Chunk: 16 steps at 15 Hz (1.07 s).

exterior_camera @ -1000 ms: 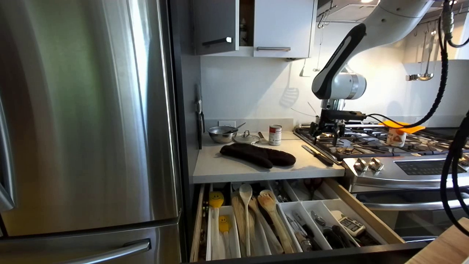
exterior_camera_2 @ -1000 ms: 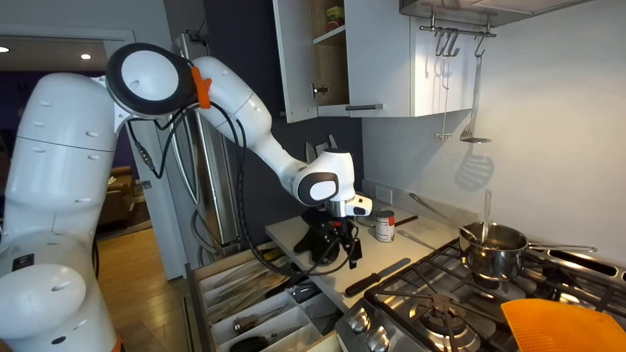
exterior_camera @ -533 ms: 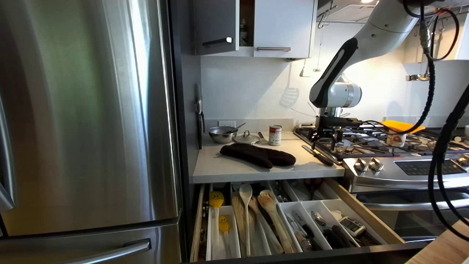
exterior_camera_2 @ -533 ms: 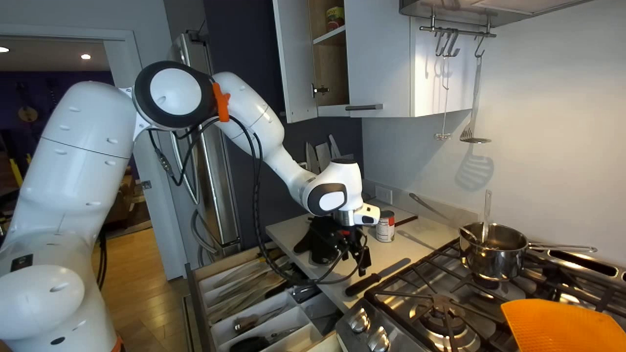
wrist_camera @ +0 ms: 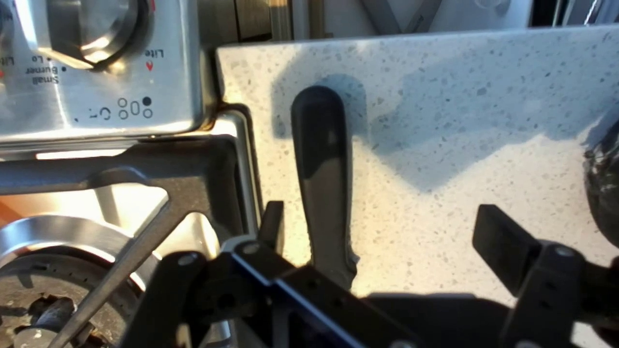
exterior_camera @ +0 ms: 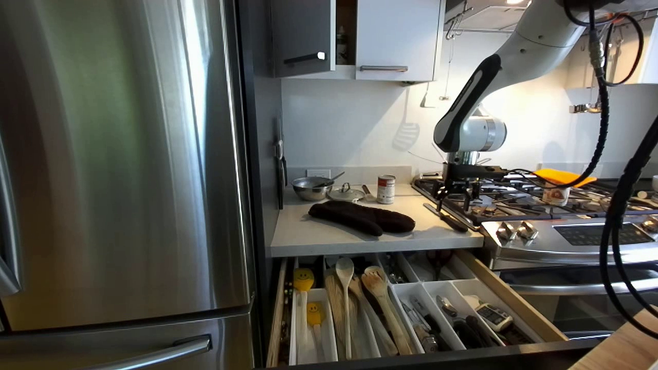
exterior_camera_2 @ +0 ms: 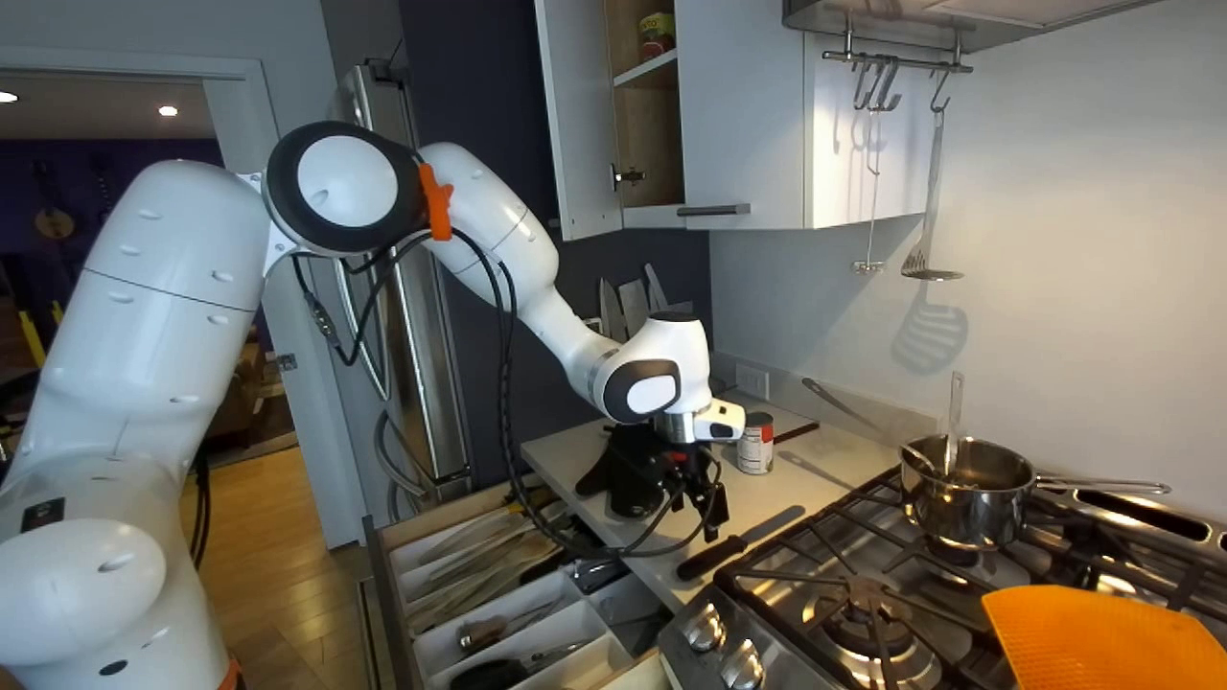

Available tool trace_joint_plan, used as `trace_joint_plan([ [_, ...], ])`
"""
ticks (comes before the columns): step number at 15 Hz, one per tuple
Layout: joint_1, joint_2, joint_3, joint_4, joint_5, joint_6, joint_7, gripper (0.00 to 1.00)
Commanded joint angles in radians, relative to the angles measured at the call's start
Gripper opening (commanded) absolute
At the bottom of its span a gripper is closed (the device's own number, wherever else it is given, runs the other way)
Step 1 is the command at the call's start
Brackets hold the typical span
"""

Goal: Put the black utensil in the drawer

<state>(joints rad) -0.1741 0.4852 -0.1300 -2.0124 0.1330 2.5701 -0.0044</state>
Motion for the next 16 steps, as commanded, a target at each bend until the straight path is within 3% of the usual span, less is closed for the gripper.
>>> trace_joint_plan([
  [1, -0.001, 0.046, 0.000, 0.025, -0.029, 0.028, 0.002, 1.00],
  [8, -0.018, 0.113, 0.012, 0.076, -0.054, 0.048, -0.023, 1.00],
  [10, -0.018, 0.135, 0.009, 0.096, -0.057, 0.044, -0.022, 0.83],
  [12, -0.017, 0.151, 0.007, 0.112, -0.061, 0.043, -0.024, 0.77],
  [15, -0.015, 0.173, 0.002, 0.133, -0.067, 0.043, -0.022, 0.51],
  [16, -0.015, 0.179, 0.002, 0.139, -0.069, 0.042, -0.022, 0.48],
])
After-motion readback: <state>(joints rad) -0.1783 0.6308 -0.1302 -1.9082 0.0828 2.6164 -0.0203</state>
